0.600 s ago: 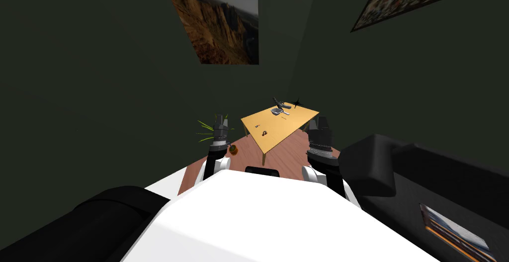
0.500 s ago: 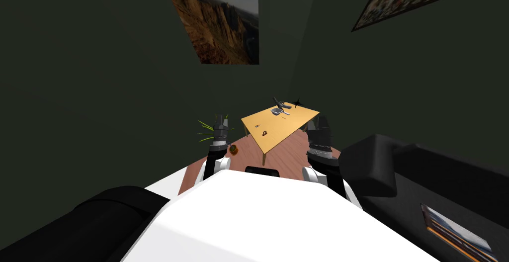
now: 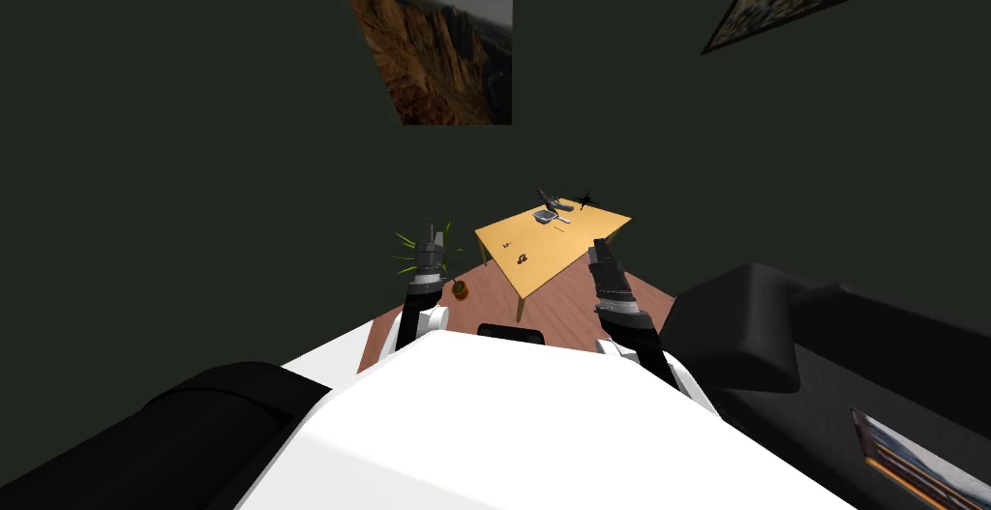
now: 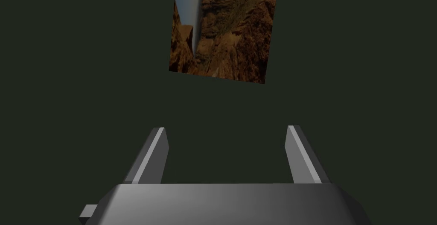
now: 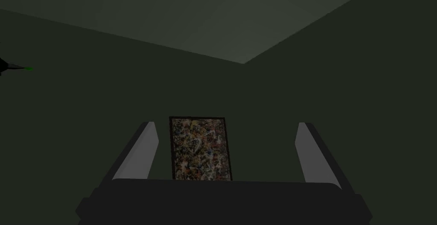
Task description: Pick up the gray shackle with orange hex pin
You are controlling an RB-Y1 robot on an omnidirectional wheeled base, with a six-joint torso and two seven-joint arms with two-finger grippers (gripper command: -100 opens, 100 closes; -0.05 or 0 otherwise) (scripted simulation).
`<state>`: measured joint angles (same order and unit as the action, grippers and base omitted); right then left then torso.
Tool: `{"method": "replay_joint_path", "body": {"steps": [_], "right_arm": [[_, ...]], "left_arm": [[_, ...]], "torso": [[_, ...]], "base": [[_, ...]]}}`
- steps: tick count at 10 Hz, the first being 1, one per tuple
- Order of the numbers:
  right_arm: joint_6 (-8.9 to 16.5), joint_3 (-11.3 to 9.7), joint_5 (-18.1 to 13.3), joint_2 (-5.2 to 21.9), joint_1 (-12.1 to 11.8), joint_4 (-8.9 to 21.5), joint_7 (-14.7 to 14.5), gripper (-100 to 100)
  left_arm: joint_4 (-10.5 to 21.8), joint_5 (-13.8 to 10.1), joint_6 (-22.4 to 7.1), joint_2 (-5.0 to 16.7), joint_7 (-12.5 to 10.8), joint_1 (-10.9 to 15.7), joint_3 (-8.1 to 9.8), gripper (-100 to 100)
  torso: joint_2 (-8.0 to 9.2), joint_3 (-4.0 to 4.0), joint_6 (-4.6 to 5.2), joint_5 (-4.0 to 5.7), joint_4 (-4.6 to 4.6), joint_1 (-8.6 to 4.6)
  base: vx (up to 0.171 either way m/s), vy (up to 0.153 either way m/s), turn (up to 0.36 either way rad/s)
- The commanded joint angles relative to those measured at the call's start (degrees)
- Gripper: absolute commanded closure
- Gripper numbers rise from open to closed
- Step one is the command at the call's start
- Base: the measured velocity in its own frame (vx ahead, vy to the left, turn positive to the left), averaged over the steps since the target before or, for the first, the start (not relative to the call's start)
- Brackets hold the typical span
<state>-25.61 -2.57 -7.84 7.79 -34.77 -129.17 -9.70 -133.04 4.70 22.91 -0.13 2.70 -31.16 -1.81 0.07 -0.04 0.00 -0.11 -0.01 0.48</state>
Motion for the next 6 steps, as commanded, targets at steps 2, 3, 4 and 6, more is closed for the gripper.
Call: {"method": "replay_joint_path", "body": {"steps": [2,3,4,6], "right_arm": [[1.81,-1.72,-2.08,3.71,-2.37,2.93,-3.02,-100],[2.72,-2.37,-2.93,5.19,-3.58,3.92,-4.20,-100],[2.72,-2.37,-2.93,5.19,-3.58,3.92,-4.20,-100],[4.66,-3.69,-4.75,8.16,-6.17,6.15,-6.69,-100]], "left_arm": [[0.00,0.00,0.00,0.00,0.00,0.00,0.00,0],[0.00,0.00,0.00,0.00,0.00,0.00,0.00,0],[0.00,0.00,0.00,0.00,0.00,0.00,0.00,0],[0.00,0.00,0.00,0.00,0.00,0.00,0.00,0]], "torso": [[0.01,0.00,-0.01,-0.01,0.00,0.05],[0.07,-0.04,0.00,-0.02,-0.02,0.09],[0.07,-0.04,-0.01,-0.03,-0.02,0.17],[0.00,0.00,0.00,0.02,0.00,-0.10]], "base": [[-0.030,0.147,0.069],[-0.030,0.170,0.098],[-0.012,0.118,0.013],[-0.003,0.114,0.080]]}}
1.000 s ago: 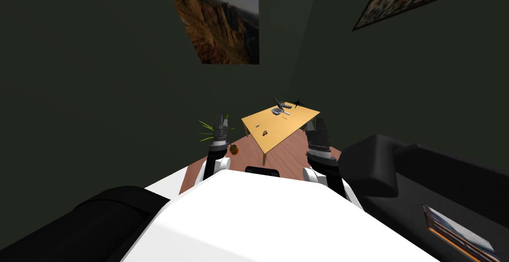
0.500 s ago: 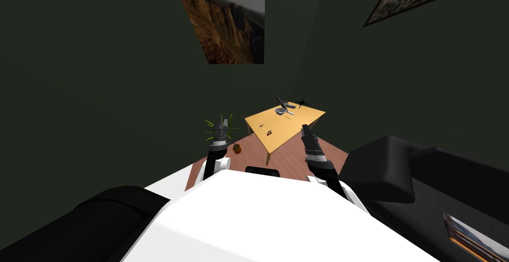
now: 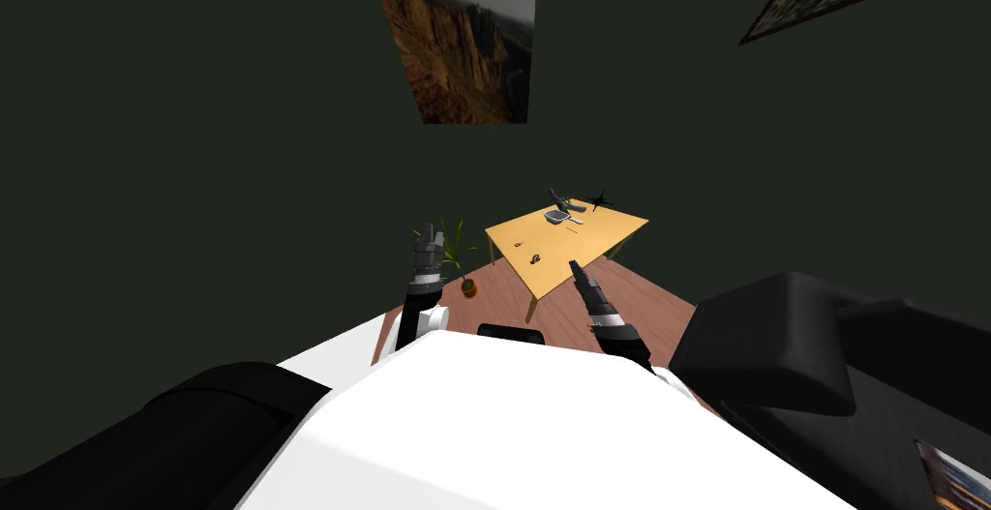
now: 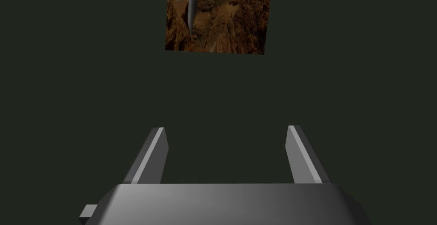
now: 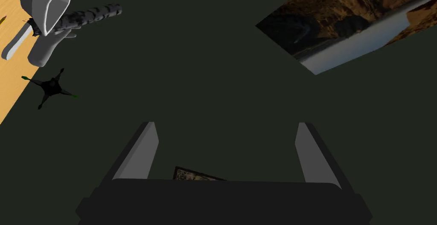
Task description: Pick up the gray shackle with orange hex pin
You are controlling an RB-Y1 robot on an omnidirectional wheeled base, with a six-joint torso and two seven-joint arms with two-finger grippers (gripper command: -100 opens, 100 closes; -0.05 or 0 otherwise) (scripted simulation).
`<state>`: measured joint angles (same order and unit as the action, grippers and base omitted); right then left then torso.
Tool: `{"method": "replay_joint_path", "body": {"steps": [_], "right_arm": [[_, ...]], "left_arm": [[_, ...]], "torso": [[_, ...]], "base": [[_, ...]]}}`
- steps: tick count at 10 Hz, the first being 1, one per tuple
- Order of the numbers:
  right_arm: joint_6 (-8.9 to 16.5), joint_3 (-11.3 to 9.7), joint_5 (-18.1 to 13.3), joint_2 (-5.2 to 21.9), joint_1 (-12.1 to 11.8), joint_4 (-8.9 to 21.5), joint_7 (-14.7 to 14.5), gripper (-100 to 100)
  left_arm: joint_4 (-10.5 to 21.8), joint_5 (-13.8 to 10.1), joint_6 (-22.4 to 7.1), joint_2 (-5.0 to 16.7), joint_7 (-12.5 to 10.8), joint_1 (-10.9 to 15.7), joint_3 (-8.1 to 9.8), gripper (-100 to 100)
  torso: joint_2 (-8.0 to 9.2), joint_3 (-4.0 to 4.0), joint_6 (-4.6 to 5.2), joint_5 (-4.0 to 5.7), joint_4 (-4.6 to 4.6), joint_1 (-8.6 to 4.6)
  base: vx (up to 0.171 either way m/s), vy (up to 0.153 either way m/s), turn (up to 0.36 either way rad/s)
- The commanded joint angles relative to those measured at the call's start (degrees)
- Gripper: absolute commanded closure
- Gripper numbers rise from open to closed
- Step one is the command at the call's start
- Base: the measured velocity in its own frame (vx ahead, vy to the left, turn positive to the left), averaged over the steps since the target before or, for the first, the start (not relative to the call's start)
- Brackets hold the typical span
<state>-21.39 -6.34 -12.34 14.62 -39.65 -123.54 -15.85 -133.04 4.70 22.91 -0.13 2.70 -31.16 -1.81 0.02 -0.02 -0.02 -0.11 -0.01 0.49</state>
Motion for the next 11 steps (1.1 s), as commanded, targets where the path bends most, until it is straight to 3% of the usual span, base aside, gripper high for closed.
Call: {"method": "replay_joint_path", "body": {"steps": [1,3,6,7,11], "right_arm": [[1.45,-0.59,-1.21,2.83,-2.66,1.76,-1.82,-100],[2.47,-1.24,-2.20,4.32,-4.04,3.08,-3.11,-100],[5.52,-2.96,-5.26,8.62,-8.21,7.46,-6.92,-100],[5.52,-2.96,-5.26,8.80,-8.21,7.46,-6.92,-100],[8.34,-4.06,-8.33,13.15,-12.03,12.21,-10.41,-100]], "left_arm": [[0.00,0.00,0.00,0.00,0.00,0.00,0.00,0],[0.00,0.00,0.00,0.00,0.00,0.00,0.00,0],[0.00,0.00,0.00,0.00,0.00,0.00,0.00,0],[0.00,0.00,0.00,0.00,0.00,0.00,0.00,0],[0.00,0.00,0.00,0.01,0.00,-0.01,0.01,0]], "torso": [[0.00,0.00,0.00,0.00,0.00,0.00],[0.04,-0.02,0.02,-0.03,0.00,0.10],[0.02,-0.01,0.01,0.01,0.00,-0.08],[0.04,-0.02,0.01,-0.02,-0.01,0.03],[-0.05,0.03,0.03,0.02,0.01,-0.20]], "base": [[0.006,0.157,0.107],[-0.005,0.136,0.051],[0.001,0.121,0.094],[0.005,0.100,0.022],[0.027,0.084,0.071]]}}
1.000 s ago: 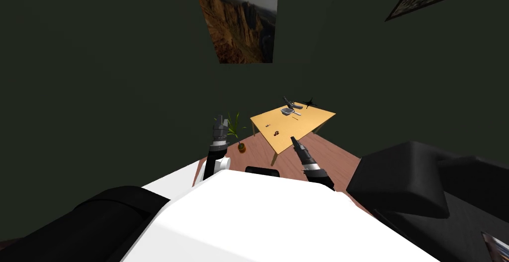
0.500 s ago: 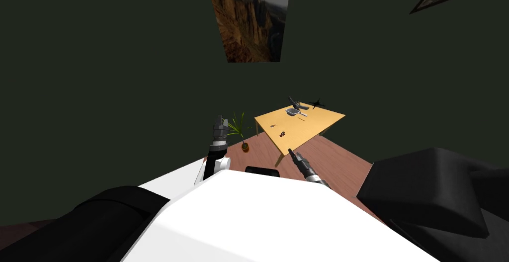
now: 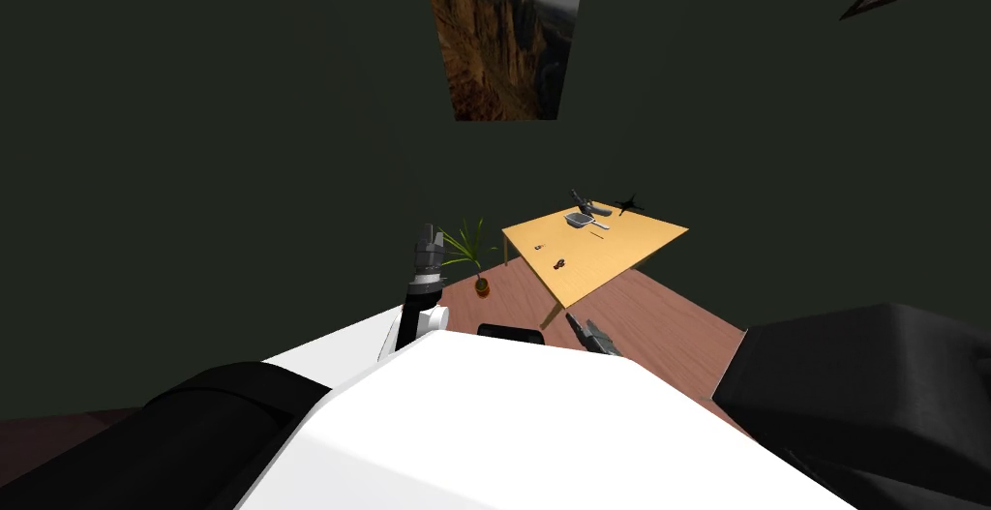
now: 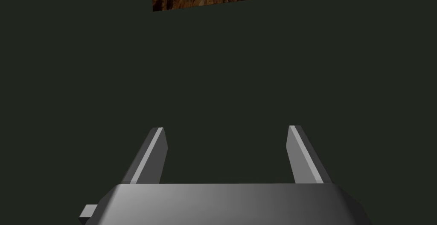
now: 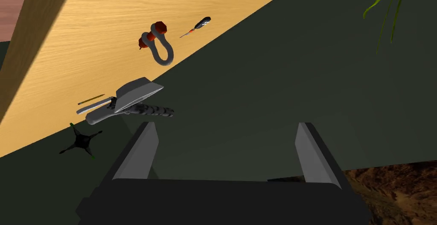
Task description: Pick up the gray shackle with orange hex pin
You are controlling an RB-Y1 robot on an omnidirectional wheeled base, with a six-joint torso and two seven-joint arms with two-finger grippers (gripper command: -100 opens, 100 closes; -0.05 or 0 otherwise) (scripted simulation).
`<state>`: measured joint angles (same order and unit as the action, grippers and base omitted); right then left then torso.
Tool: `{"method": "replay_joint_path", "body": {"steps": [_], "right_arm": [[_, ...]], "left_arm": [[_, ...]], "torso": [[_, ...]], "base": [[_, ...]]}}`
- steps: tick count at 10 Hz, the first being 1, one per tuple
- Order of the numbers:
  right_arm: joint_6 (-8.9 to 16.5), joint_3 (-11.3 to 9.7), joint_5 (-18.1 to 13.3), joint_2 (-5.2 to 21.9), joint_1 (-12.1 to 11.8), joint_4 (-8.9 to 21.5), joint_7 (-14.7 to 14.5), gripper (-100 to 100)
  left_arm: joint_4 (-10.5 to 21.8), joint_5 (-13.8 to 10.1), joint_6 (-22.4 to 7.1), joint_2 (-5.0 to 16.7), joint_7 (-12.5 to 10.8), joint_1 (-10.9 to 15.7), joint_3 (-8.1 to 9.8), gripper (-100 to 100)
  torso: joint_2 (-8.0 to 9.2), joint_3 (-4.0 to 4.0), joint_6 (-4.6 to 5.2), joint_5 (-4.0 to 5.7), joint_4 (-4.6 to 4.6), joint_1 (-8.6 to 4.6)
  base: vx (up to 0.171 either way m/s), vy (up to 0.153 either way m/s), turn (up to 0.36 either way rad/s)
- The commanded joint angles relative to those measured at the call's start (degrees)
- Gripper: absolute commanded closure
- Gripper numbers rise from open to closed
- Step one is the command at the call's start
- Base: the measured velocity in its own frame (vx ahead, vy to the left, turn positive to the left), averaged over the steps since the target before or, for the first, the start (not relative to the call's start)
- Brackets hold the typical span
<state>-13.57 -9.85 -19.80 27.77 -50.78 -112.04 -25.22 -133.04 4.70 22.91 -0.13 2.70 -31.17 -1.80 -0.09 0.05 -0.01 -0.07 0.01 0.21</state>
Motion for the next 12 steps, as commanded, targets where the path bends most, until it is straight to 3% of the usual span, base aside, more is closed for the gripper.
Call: {"method": "replay_joint_path", "body": {"steps": [1,7,9,12], "right_arm": [[1.37,-0.71,-1.88,1.43,-2.00,2.33,-2.10,-100],[4.70,-0.02,-6.63,8.62,-5.84,10.20,-6.38,-100],[5.16,0.40,-7.50,10.06,-6.24,11.66,-7.03,-100],[6.13,2.06,-9.91,14.31,-6.73,15.67,-8.58,-100]], "left_arm": [[0.00,0.00,0.00,0.00,0.00,0.00,0.00,0],[0.00,0.00,0.00,0.00,0.00,0.00,0.00,0],[0.00,0.00,0.00,0.00,0.00,-0.02,0.00,0],[0.00,0.00,0.00,0.01,0.00,-0.01,0.01,0]], "torso": [[0.00,0.00,0.00,0.00,0.00,0.00],[-0.18,0.10,-0.01,0.00,0.04,-0.03],[-0.46,0.27,0.00,-0.01,0.10,0.01],[-0.41,0.24,-0.02,0.02,0.08,-0.08]], "base": [[0.066,0.091,0.128],[0.089,0.077,0.117],[0.150,0.053,0.085],[0.160,0.046,0.154]]}}
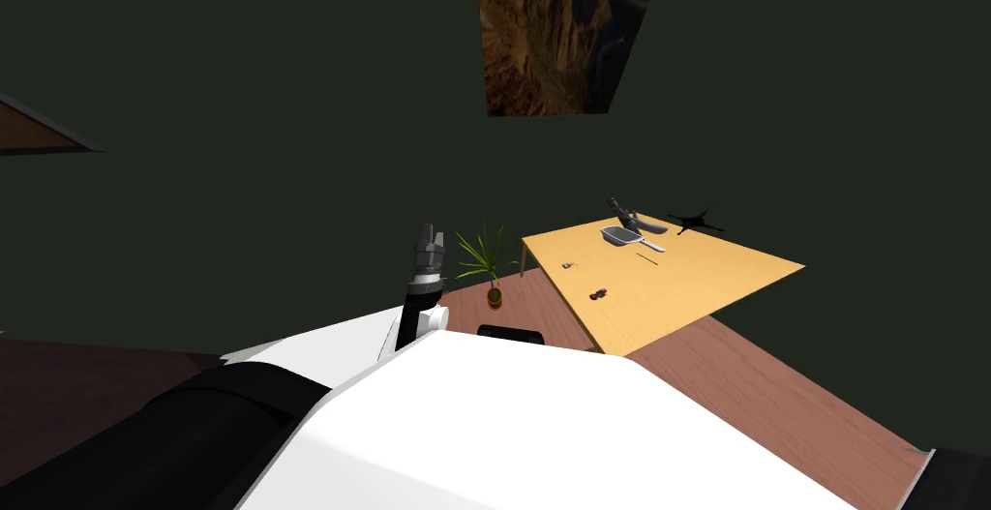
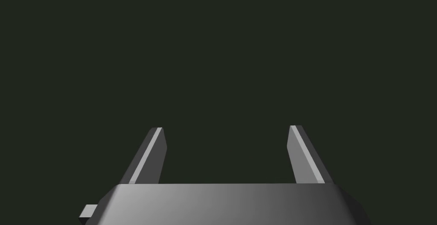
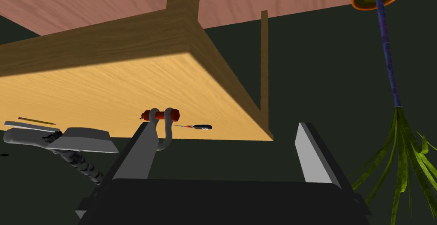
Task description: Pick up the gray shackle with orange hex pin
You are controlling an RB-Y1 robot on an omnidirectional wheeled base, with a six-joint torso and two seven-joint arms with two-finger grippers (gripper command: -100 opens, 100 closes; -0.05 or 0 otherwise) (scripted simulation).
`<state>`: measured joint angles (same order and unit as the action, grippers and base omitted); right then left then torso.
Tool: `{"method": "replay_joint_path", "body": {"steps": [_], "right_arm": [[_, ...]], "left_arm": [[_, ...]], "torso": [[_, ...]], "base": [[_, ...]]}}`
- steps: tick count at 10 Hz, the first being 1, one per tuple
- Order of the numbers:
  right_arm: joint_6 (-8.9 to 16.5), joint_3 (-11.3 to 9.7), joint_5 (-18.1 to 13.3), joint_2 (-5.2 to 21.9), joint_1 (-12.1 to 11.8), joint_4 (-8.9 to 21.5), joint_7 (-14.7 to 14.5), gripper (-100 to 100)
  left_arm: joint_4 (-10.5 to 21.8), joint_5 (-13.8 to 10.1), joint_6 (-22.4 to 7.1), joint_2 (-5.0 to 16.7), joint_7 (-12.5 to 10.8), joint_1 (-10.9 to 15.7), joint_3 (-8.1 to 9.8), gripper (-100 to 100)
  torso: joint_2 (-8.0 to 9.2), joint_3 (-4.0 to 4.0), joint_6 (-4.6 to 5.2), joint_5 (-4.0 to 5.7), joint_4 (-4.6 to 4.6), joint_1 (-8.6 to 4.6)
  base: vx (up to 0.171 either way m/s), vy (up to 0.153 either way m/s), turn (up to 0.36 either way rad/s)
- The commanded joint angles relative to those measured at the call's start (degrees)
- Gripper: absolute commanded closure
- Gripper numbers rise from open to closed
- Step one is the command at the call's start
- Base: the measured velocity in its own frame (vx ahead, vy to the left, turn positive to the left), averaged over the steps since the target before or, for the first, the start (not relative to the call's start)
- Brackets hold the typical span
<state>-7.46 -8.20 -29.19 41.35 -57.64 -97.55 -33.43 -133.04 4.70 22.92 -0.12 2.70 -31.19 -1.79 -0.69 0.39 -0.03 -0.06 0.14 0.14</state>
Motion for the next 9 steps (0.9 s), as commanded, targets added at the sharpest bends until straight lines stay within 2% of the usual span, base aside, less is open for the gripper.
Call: {"method": "replay_joint_path", "body": {"steps": [1,4,7,9], "right_arm": [[0.22,1.04,-1.25,2.09,0.18,2.40,-0.77,-100],[0.55,2.93,-3.20,5.77,0.68,5.73,-1.65,-100],[0.55,4.46,-4.73,8.61,1.48,8.49,-2.15,-100],[0.51,4.83,-5.13,9.32,1.75,9.28,-2.24,-100]], "left_arm": [[0.00,0.00,0.00,0.00,0.00,0.00,0.00,0],[0.00,0.00,0.00,0.00,0.00,-0.01,0.00,0],[0.00,0.00,0.00,0.01,0.00,-0.01,0.01,0],[0.00,0.00,0.00,0.00,0.00,0.00,0.01,0]], "torso": [[0.00,0.00,0.00,0.00,0.00,0.00],[-0.20,0.13,-0.01,0.02,0.05,-0.09],[-0.16,0.11,0.00,0.05,0.05,-0.21],[0.12,-0.04,0.04,0.04,0.00,-0.11]], "base": [[0.236,0.057,0.164],[0.245,0.014,0.185],[0.239,-0.035,0.151],[0.094,-0.008,0.075]]}}
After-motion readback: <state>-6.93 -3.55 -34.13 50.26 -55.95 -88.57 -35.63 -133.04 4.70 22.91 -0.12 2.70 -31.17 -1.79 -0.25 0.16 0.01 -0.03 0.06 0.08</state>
